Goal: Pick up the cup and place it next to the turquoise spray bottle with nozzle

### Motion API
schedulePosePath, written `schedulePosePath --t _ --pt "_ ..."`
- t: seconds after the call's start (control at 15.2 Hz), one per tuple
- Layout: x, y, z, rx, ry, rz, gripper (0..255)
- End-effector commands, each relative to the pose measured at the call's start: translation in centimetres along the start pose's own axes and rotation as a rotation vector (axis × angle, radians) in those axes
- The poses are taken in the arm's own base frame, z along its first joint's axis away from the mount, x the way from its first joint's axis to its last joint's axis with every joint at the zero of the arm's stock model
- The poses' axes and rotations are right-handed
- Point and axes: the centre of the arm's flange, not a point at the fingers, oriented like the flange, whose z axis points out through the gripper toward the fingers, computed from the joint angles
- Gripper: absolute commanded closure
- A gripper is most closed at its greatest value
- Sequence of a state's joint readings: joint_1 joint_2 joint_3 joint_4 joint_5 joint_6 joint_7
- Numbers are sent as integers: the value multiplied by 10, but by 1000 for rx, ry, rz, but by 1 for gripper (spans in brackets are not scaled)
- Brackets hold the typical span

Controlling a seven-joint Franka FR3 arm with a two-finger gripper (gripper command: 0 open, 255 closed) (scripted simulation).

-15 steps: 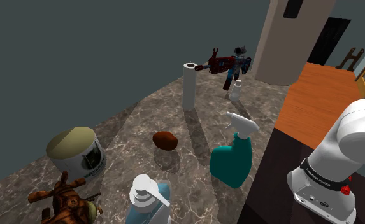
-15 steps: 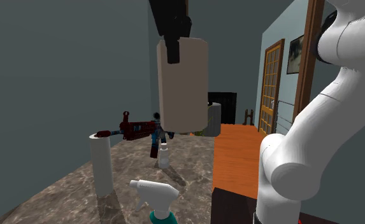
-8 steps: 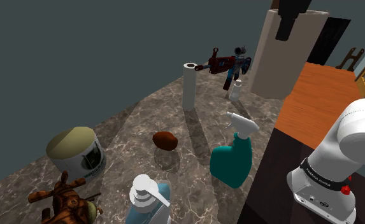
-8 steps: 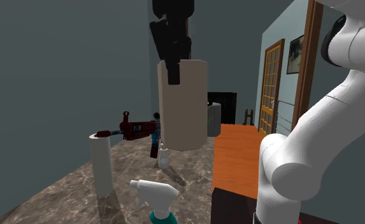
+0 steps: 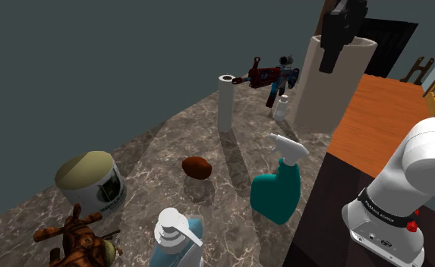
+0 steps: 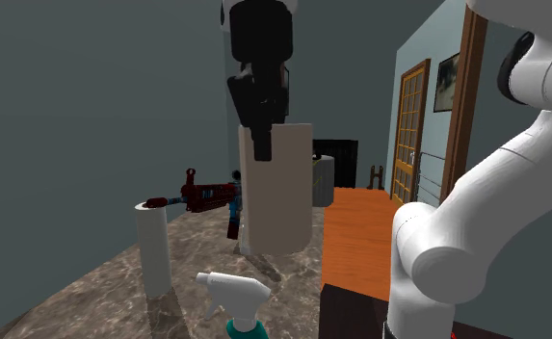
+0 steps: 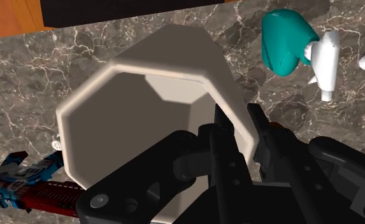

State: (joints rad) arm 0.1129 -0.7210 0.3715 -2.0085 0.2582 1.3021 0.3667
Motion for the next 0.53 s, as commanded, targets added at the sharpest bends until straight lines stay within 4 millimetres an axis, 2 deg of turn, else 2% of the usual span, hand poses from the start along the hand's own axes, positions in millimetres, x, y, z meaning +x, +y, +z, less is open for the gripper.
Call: schedulePosePath --t 0.0,0.46 --pt "0 0 9 0 1 0 255" --pt "1 0 46 0 1 0 255"
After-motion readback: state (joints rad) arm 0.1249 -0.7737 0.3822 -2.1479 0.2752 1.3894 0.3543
